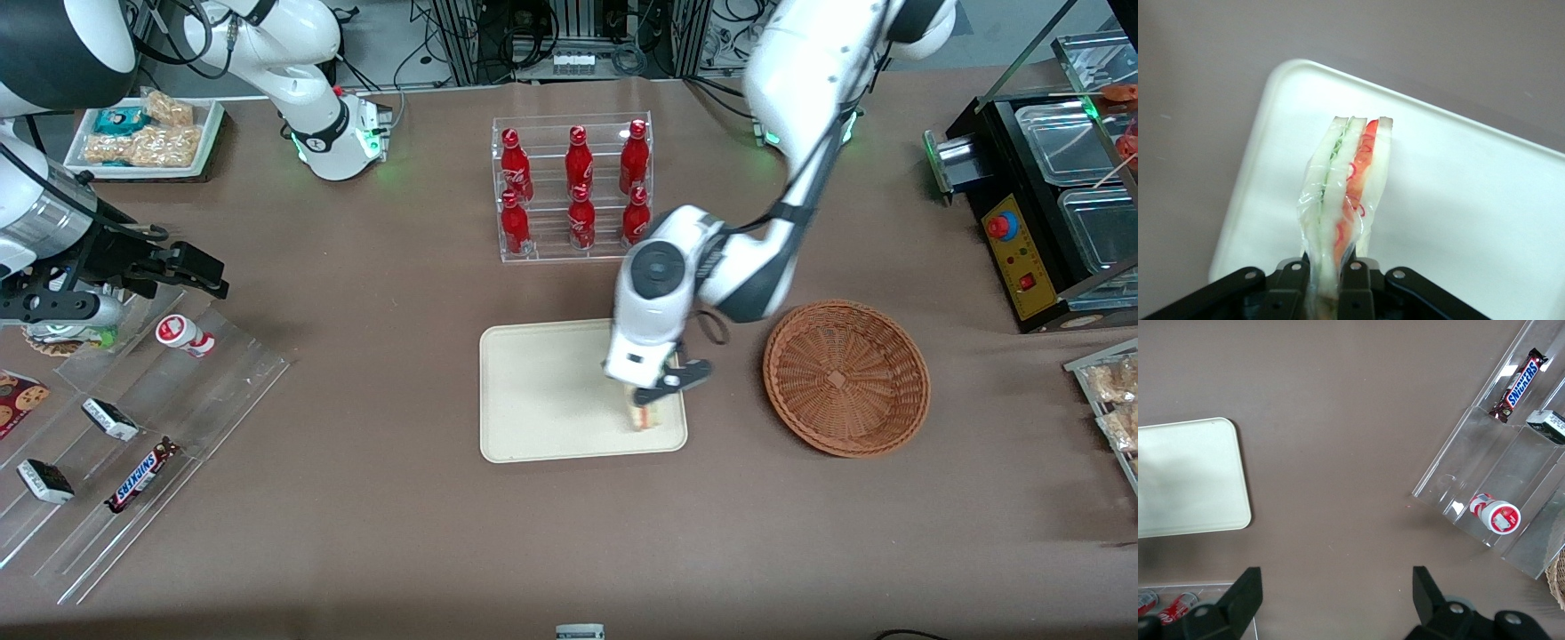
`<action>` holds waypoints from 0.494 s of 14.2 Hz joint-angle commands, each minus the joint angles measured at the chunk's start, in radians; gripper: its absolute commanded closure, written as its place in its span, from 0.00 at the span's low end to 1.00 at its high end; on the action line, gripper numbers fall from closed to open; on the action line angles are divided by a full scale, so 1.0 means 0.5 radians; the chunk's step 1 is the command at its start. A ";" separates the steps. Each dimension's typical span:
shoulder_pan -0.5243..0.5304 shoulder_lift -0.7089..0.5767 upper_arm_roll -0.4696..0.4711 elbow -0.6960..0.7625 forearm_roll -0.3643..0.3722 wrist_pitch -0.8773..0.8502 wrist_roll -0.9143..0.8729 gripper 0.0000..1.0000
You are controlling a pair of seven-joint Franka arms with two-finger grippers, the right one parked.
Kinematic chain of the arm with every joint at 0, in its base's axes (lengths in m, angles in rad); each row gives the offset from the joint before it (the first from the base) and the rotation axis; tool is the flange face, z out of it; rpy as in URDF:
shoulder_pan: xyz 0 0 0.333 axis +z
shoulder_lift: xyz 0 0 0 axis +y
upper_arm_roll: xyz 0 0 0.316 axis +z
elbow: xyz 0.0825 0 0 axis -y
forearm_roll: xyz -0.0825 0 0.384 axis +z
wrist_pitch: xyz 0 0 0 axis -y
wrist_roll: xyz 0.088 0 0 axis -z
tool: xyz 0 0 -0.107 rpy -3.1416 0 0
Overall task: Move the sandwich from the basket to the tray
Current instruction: 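Carry the sandwich over the cream tray and lower it onto the tray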
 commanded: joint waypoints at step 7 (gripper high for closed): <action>-0.231 0.289 0.046 0.190 0.034 0.245 -0.069 0.57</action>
